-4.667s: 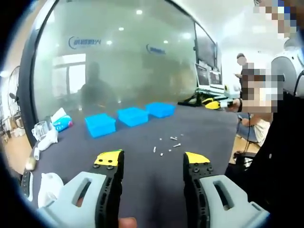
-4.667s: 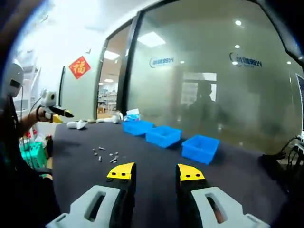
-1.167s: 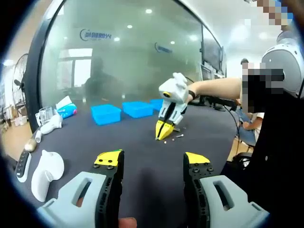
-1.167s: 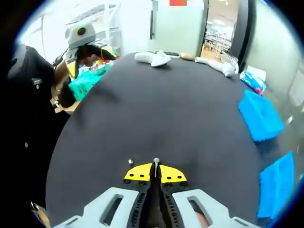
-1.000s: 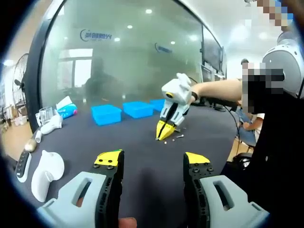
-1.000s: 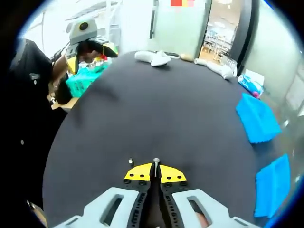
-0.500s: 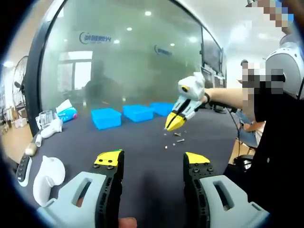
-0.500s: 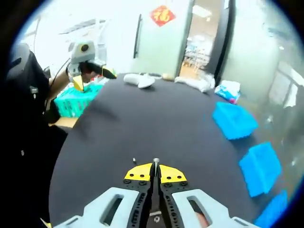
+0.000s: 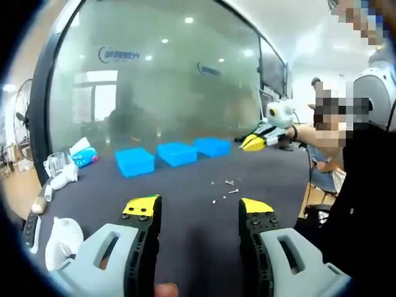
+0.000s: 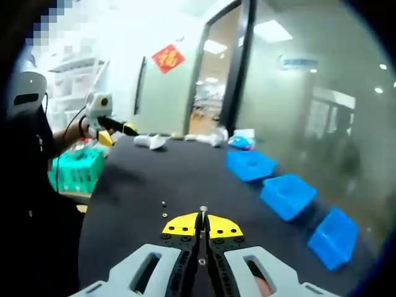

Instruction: Sort the screws, nuts, and washers into the corresponding bins

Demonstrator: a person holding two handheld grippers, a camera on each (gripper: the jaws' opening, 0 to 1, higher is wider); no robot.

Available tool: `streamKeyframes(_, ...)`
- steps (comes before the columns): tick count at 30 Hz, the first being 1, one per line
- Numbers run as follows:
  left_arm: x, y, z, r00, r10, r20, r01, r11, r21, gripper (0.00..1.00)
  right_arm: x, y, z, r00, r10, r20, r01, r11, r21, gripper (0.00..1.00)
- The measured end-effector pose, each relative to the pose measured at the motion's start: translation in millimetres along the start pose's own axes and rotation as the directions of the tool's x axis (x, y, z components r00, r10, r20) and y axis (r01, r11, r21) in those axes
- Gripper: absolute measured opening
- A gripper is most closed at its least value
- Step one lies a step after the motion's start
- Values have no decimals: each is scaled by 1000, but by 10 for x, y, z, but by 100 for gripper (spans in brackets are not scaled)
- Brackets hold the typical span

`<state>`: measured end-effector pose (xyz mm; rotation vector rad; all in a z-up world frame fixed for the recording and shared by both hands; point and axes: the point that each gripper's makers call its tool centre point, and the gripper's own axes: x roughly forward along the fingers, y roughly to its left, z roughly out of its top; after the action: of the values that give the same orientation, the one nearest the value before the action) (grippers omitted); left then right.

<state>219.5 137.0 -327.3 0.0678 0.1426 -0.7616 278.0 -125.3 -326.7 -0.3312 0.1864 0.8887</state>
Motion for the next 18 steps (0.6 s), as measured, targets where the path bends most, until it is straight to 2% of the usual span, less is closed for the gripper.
streamKeyframes(7, 49, -26, 41, 1000, -8, 0, 8, 1000, 10, 49, -396, -120, -107, 991, -125, 50, 122, 991, 49, 1)
streamKeyframes(8, 54, -27, 44, 1000, -8, 1, 8, 1000, 10, 49, -449, -151, -140, 987, -150, 54, 148, 988, 48, 1)
streamKeyframes(10, 66, -24, 46, 1000, -7, 0, 7, 1000, 9, 49, -568, -191, -203, 975, -210, 75, 202, 975, 96, 1)
streamKeyframes(12, 72, -15, 49, 1000, -2, 1, 2, 1000, 9, 49, -654, -161, -270, 971, -225, 87, 214, 970, 119, 1)
streamKeyframes(14, 81, -14, 51, 1000, -2, -1, 2, 1000, 8, 49, -742, -174, -338, 959, -270, 88, 258, 958, 127, 1)
streamKeyframes(18, 89, -22, 61, 1000, -3, -6, 3, 1000, 19, 49, -883, -131, -396, 945, -309, 103, 290, 942, 167, 1)
